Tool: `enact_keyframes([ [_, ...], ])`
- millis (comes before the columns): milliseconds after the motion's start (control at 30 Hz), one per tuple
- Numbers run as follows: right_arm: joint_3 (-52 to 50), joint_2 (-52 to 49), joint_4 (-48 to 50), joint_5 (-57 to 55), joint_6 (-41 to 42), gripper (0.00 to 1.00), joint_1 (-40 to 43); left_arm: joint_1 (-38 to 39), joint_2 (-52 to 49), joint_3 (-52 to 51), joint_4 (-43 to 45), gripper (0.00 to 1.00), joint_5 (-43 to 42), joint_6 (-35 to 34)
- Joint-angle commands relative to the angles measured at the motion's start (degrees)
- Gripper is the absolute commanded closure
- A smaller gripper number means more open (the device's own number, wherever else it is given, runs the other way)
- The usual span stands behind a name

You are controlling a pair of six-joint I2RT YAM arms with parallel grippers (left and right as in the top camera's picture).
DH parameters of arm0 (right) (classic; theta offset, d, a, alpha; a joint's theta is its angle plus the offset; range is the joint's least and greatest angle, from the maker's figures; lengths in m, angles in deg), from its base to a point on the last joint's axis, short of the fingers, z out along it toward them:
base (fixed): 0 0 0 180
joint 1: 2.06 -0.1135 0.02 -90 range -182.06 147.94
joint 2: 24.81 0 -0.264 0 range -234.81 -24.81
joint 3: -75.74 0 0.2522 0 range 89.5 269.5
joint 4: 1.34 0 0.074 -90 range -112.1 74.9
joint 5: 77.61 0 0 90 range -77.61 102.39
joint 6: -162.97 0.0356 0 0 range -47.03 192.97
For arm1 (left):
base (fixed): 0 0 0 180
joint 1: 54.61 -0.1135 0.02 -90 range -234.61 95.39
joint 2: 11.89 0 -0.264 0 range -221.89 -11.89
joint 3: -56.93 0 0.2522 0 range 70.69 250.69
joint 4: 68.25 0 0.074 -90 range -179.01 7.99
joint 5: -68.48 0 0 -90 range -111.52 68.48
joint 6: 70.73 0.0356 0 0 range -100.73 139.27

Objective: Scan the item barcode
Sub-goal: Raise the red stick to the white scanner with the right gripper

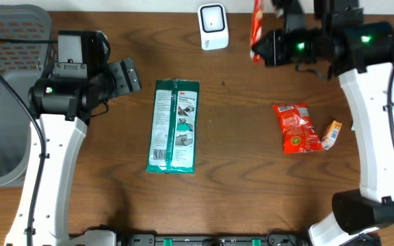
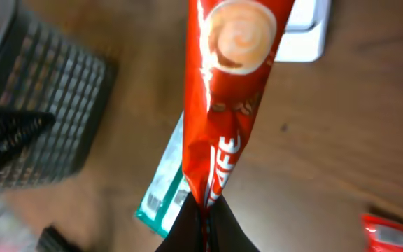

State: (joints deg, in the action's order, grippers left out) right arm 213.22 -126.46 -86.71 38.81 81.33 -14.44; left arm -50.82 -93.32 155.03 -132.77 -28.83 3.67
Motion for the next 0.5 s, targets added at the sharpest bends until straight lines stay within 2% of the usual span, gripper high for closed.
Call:
enact_keyframes([
  [0, 9.4, -4.5, -3.5, -10.3, 5.9, 0.99, -1.5, -0.2, 0.1, 0.0, 0.0, 0.07, 0.3, 0.6],
  [100, 19.7, -11.1, -8.7, -12.0, 6.0, 0.99, -1.6, -0.2, 0.1, 0.0, 0.0, 0.07, 0.3, 0.5],
  [233, 31.4, -21.7, -11.1, -12.5, 6.1, 0.99, -1.9, -0.2, 0.1, 0.0, 0.0, 0.07, 0.3, 0.6],
  [467, 33.2, -34.7, -2.2, -18.9, 3.6, 0.99, -5.3, -0.2, 0.1, 0.0, 0.0, 0.07, 0.3, 0.6],
])
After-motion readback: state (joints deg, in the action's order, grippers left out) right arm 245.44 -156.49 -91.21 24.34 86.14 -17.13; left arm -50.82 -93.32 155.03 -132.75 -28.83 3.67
